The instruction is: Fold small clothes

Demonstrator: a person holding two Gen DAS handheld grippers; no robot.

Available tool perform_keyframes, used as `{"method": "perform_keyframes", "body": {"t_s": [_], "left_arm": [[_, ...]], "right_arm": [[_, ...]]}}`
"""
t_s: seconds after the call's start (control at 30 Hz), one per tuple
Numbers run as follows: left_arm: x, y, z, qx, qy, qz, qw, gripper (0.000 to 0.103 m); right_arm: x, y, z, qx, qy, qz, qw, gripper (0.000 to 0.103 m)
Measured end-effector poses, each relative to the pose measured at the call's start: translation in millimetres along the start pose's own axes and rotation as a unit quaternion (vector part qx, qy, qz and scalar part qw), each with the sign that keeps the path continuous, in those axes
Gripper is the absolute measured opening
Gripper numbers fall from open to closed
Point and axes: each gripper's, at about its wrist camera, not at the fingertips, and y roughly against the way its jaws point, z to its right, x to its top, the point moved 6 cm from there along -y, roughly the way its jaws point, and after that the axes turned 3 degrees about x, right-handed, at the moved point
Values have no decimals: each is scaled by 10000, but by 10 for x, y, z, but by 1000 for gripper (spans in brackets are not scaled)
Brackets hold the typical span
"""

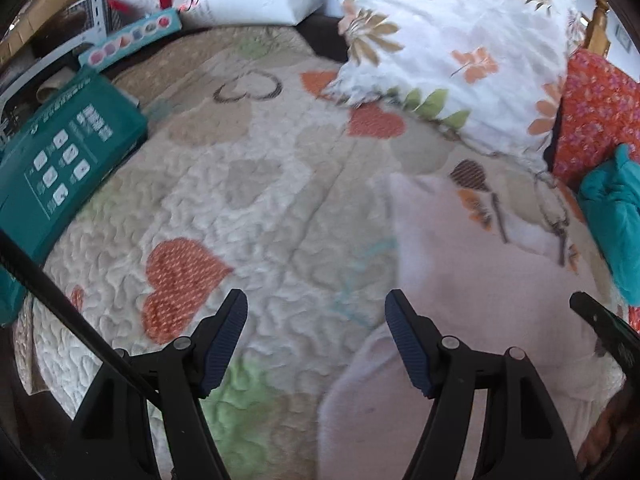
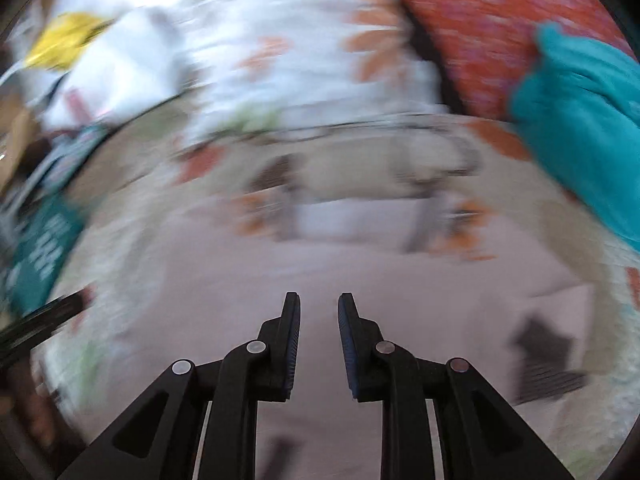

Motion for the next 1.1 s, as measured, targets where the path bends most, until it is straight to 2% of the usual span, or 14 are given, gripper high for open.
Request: {"method": "perform_keyframes", "body": {"t_s": [0.1,0.2,0.27,0.33,0.43,0.5,0.57,0.7,0.8,0.87,0.93,1.0,1.03,1.1], "left_arm": [[-122,-159,-100,-74,26,-372,9993,70],[-240,-295,-135,-71,-17,-667,9977,70],[-278,-317,-121,-113,-77,-732,9972,70],[-292,-289,-92,-144,-181,-693,9973,70],[-351,-251,-15,-267,-282,-672,9970,70],[-405,-240,27,-336,-282,-705,9965,70],[-463,-203,78,-397,-302,-676,9965,70],[-569,-126,271,-514,-604,-515,9955,70],[-652,-163,374,-513,-826,-611,9934,70],[-673,-176,387,-545,-801,-690,9929,70],[-651,-149,385,-518,-837,-619,9932,70],[-624,-110,348,-483,-841,-514,9940,70],[-616,-96,320,-481,-828,-481,9942,70],[-618,-102,256,-529,-776,-524,9942,70]], "right_arm": [[-273,-189,-469,704,268,-428,9962,23],[-654,-418,-642,962,318,-924,9906,23],[-933,-473,-645,1215,99,-1198,9853,23],[-1117,-332,-600,1408,-98,-961,9853,23],[-1398,-105,-503,1533,-201,-923,9837,23],[-1549,78,-435,1453,-47,-943,9849,23],[-1582,298,-359,1059,125,-901,9902,23],[-1224,638,-89,445,50,-141,9989,25],[-894,625,291,-140,-153,265,9994,27],[-776,459,652,-447,-545,171,9974,28],[-789,304,1092,-1060,-1086,-92,9884,28],[-877,431,1416,-2052,-1398,-60,9687,28],[-938,603,1532,-2143,-1670,156,9623,28],[-1109,912,1644,-1649,-2189,406,9609,30]]}}
